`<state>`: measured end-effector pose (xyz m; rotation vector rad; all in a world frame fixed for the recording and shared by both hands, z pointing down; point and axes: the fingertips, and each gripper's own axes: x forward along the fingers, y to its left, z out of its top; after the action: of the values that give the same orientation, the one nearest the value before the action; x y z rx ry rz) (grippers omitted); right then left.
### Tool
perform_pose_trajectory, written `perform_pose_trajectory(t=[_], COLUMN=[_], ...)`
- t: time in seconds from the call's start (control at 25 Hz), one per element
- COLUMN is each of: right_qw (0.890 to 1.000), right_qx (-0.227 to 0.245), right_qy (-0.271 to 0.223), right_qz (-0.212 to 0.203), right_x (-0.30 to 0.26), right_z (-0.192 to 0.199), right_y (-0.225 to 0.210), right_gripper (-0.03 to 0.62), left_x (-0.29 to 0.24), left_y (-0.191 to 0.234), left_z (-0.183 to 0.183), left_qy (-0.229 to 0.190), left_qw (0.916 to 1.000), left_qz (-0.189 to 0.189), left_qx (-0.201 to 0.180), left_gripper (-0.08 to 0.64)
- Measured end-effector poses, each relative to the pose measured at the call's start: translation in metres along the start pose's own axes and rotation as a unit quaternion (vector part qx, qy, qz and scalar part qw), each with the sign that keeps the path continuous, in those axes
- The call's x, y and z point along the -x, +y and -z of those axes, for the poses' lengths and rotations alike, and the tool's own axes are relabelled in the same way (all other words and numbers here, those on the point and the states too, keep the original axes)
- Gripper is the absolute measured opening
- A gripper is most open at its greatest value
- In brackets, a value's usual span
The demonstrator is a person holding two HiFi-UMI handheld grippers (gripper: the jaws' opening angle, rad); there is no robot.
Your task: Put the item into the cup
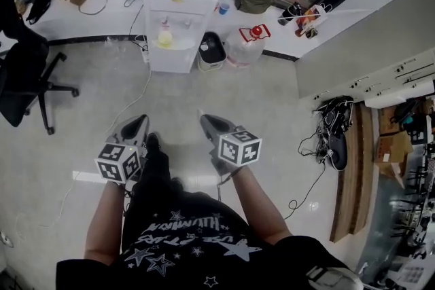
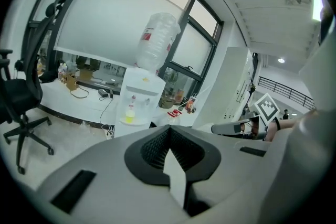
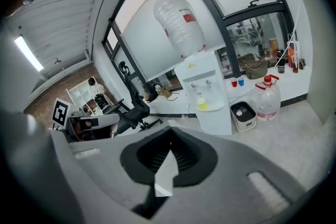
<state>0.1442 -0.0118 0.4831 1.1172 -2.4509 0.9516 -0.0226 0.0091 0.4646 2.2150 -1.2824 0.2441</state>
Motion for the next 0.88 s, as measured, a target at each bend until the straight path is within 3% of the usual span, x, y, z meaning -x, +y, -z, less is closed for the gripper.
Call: perform_pose_trajectory(t=[0.6, 0.88], right_qw=[0.999, 0.999], right_qx=[0.006, -0.004], right_qy=[0.031, 0.025], right_qz=[0.008, 0.031], right_x=[-0.131, -0.182], right_z=[-0.078, -0.111], right_y=[-0.002, -0.012], right_gripper=[0.002, 0.002], left_x=[-0.063, -0.084], left_y=[0.12, 0.175], left_z=[-0.059, -0.087], left_qy=[0.02, 0.021], left_qw=[0.9989, 0.999], left_qz=[0.01, 0.009], left_qx=[0.041, 0.038], left_gripper=[0.003, 0.003])
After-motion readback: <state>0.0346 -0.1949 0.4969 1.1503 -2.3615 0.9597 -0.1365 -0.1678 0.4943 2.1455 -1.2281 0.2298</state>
